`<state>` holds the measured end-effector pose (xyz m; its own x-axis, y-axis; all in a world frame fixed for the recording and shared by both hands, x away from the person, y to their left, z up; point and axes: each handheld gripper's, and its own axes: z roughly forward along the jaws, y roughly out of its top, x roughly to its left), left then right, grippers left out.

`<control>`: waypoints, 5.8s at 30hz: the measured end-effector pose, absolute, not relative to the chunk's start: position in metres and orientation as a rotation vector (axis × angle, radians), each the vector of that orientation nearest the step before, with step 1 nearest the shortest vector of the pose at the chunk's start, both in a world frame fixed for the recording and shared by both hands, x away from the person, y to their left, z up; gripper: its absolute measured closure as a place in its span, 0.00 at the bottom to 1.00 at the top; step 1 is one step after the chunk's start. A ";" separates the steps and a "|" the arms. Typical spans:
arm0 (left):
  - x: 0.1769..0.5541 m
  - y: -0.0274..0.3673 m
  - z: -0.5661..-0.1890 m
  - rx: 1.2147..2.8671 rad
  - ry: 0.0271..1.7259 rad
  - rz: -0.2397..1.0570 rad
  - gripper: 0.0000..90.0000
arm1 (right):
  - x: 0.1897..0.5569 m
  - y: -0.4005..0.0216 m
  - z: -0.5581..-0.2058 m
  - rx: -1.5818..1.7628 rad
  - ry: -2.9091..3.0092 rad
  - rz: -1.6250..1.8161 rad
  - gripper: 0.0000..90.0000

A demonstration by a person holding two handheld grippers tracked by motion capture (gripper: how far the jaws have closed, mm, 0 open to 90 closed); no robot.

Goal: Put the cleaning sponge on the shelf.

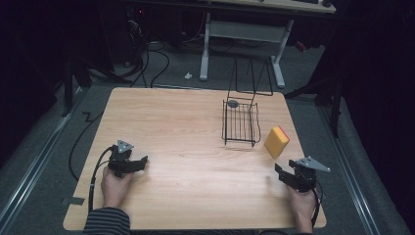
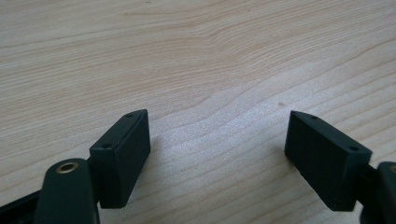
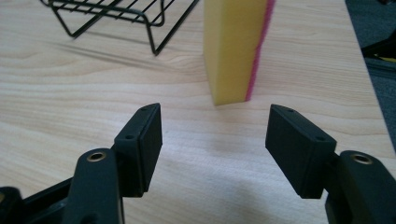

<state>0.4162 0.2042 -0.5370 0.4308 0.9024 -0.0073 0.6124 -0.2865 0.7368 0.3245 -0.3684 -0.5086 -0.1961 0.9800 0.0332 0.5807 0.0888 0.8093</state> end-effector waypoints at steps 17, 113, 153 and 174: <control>0.416 0.204 -0.537 2.011 1.273 0.550 0.25 | 0.346 -0.382 -0.484 1.533 1.784 0.983 0.39; 0.416 0.204 -0.537 2.013 1.271 0.549 0.25 | 0.397 -0.368 -0.479 1.464 1.889 1.120 0.67; 0.416 0.204 -0.537 2.012 1.271 0.549 0.25 | 0.355 -0.325 -0.444 1.246 1.988 1.258 0.67; 0.416 0.204 -0.537 2.015 1.270 0.549 0.25 | 0.382 -0.305 -0.407 1.197 2.033 1.327 0.67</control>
